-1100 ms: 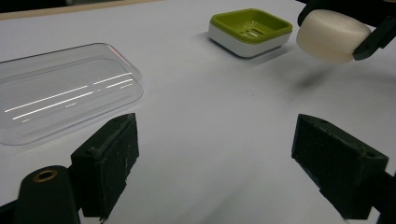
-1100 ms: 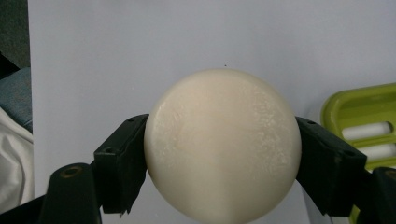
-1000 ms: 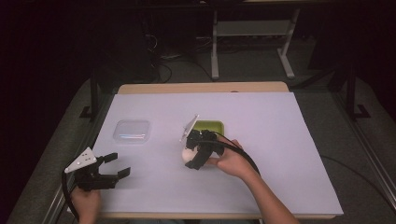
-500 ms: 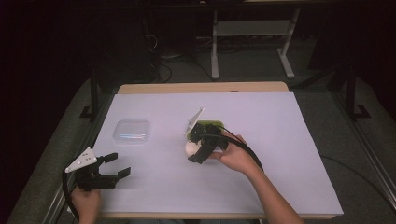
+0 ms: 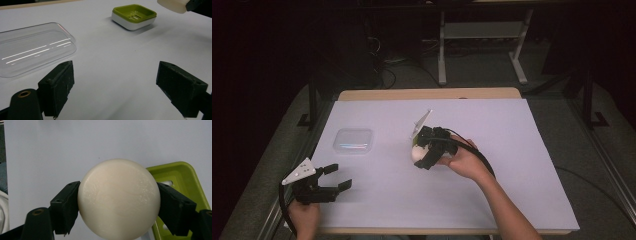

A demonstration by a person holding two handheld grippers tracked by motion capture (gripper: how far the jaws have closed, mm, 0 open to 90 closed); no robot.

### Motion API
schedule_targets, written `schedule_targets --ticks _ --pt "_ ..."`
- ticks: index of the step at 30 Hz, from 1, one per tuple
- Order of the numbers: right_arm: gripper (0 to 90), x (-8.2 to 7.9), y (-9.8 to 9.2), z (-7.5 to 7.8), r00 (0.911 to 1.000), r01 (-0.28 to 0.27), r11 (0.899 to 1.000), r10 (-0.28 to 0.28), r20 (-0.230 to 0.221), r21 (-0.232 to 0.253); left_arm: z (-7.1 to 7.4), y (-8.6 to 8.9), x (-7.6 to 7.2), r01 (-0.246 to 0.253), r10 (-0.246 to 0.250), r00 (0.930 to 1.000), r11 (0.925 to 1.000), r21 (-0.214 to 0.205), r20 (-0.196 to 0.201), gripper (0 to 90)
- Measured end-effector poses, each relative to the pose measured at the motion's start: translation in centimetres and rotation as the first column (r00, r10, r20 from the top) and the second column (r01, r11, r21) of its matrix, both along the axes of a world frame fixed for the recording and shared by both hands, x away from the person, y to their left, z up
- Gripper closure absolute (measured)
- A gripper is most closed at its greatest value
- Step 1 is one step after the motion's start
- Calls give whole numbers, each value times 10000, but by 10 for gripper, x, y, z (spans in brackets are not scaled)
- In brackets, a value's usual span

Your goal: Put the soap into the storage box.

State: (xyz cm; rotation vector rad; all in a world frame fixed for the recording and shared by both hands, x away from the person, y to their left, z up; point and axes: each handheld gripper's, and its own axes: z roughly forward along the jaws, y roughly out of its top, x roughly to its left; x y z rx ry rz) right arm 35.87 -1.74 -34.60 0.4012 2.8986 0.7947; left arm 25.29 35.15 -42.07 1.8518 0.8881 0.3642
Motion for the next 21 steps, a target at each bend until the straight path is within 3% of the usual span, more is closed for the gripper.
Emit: schedule_targets --ticks 21 --pt "233 16 -10 8 9992 404 9992 -404 -14 21 0 0 0 -2 2 10000 10000 17 13 145"
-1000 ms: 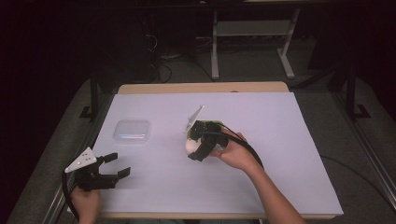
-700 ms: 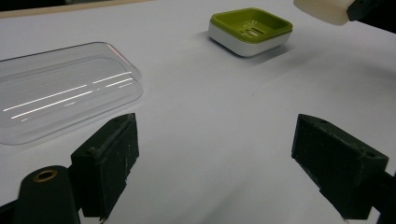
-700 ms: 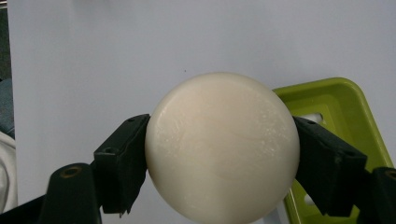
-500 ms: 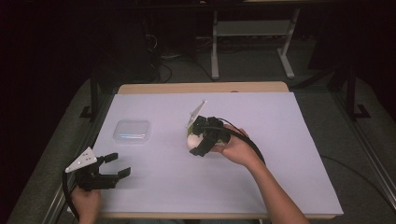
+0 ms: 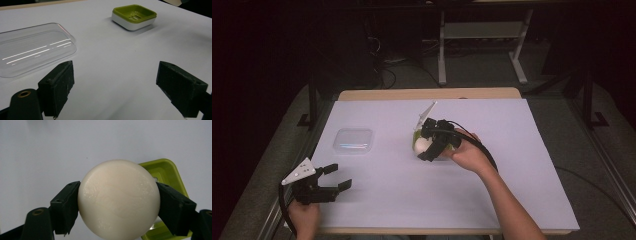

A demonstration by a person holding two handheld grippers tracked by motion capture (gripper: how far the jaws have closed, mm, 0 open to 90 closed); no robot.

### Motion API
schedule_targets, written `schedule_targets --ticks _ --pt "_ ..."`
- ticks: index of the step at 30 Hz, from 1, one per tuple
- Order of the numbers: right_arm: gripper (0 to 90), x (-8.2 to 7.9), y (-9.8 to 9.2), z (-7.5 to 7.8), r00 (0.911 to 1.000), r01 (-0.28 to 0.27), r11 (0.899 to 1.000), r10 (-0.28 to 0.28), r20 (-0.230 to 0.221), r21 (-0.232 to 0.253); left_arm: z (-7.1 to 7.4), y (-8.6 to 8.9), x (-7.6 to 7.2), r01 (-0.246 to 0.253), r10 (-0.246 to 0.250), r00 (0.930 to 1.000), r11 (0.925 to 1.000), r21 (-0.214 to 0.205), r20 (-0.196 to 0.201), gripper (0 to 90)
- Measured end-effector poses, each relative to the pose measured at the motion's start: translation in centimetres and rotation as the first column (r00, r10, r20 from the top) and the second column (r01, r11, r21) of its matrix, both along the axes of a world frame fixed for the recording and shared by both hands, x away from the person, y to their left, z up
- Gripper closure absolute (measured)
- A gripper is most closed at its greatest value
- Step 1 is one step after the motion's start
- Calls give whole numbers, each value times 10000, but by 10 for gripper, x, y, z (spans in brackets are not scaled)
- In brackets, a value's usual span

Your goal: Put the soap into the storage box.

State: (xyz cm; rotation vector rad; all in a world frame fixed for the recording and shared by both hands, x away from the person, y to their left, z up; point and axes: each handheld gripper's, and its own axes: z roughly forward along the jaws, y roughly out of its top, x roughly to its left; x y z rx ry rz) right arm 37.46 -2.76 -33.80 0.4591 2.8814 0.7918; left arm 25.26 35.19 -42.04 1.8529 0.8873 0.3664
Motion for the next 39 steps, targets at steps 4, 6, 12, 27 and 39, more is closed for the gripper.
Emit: schedule_targets --ticks 4,6,12,27,39 --pt "233 4 -1 -2 10000 36 10000 -36 30 -7 0 0 0 -9 9 10000 10000 -29 6 145" --pt "232 6 -2 -2 10000 73 10000 -73 -16 -4 0 0 0 -7 7 10000 10000 -13 5 145" --pt "233 10 -4 -4 9997 234 9997 -233 -106 37 0 0 -1 -17 17 10000 10000 -18 15 145" --pt "233 27 -9 -15 9978 621 9981 -621 -211 -3 0 0 -1 -21 21 10000 10000 -65 -5 145" --pt "233 40 -15 -22 9940 1024 9947 -1023 -387 2 0 0 0 25 -25 10000 10000 -20 17 145"
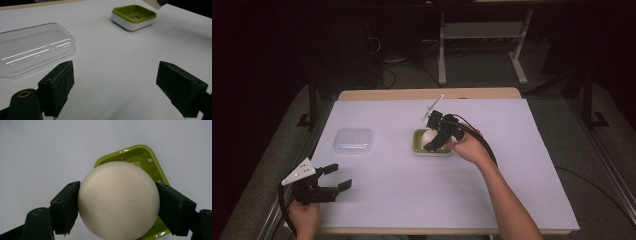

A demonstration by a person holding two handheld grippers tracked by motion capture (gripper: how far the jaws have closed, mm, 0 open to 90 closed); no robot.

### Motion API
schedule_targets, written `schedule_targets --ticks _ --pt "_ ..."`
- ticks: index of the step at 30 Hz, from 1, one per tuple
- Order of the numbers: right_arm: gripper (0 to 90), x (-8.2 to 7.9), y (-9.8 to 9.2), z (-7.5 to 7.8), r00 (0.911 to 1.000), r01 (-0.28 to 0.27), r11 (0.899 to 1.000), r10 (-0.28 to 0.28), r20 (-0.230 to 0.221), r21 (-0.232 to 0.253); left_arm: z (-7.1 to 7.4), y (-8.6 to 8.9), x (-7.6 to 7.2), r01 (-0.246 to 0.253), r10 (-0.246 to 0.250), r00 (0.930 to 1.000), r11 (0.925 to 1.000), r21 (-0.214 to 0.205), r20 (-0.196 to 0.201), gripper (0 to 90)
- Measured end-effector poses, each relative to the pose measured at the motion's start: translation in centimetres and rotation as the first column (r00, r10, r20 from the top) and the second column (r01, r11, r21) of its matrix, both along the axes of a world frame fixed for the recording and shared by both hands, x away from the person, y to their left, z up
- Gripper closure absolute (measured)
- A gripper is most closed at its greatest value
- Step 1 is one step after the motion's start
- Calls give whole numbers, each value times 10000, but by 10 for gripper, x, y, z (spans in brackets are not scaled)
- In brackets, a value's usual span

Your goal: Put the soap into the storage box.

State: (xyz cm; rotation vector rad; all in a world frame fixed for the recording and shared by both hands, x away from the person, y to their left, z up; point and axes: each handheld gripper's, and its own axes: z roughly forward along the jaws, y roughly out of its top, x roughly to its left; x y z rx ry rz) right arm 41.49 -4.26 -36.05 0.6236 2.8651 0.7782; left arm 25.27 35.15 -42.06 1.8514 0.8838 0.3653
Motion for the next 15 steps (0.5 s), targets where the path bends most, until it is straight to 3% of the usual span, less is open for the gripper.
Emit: schedule_targets --ticks 15 --pt "233 14 0 -10 9992 373 9992 -376 -154 -156 0 0 0 11 -11 10000 10000 -20 -1 145"
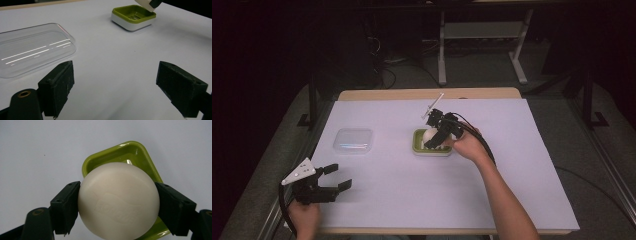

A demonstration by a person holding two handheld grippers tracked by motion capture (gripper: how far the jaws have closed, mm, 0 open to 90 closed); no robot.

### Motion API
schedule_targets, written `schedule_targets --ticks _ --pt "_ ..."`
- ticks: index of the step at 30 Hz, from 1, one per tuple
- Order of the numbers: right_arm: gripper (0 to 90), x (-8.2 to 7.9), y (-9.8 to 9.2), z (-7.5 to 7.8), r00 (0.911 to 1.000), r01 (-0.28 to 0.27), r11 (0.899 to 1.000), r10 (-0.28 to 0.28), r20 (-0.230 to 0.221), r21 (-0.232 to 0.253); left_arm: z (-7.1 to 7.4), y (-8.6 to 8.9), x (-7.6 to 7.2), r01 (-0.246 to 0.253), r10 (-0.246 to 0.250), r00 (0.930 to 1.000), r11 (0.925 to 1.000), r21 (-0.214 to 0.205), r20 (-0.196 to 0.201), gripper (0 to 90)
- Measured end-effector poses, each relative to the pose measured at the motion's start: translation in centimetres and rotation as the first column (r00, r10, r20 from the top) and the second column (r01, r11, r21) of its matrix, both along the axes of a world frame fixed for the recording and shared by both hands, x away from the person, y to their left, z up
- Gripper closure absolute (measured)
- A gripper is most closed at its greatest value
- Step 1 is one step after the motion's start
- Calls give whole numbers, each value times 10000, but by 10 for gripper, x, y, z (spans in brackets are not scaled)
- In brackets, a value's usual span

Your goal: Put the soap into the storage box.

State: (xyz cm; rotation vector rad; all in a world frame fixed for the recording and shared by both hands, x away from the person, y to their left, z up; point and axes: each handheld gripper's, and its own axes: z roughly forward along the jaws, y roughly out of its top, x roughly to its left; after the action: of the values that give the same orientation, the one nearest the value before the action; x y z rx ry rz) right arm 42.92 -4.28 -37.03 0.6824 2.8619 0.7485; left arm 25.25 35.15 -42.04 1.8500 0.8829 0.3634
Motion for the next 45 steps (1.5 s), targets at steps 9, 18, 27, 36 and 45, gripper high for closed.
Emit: schedule_targets --ticks 9,18,27,36,45 --pt "233 11 -3 -9 9994 325 9995 -326 -153 -53 0 0 0 -44 44 10000 10000 -50 -20 145" --pt "233 22 0 -27 9963 622 9970 -647 -557 -453 0 0 0 -8 8 10000 10000 -19 -4 145" --pt "232 24 4 -32 9960 665 9965 -694 -571 -502 0 1 0 -35 35 10000 10000 -30 -9 145" --pt "232 24 7 -34 9959 743 9953 -773 -471 -627 0 1 0 -34 34 10000 10000 -56 -2 145" --pt "234 22 7 -33 9960 833 9944 -852 -267 -648 0 0 -1 -49 49 10000 10000 -78 -21 145"
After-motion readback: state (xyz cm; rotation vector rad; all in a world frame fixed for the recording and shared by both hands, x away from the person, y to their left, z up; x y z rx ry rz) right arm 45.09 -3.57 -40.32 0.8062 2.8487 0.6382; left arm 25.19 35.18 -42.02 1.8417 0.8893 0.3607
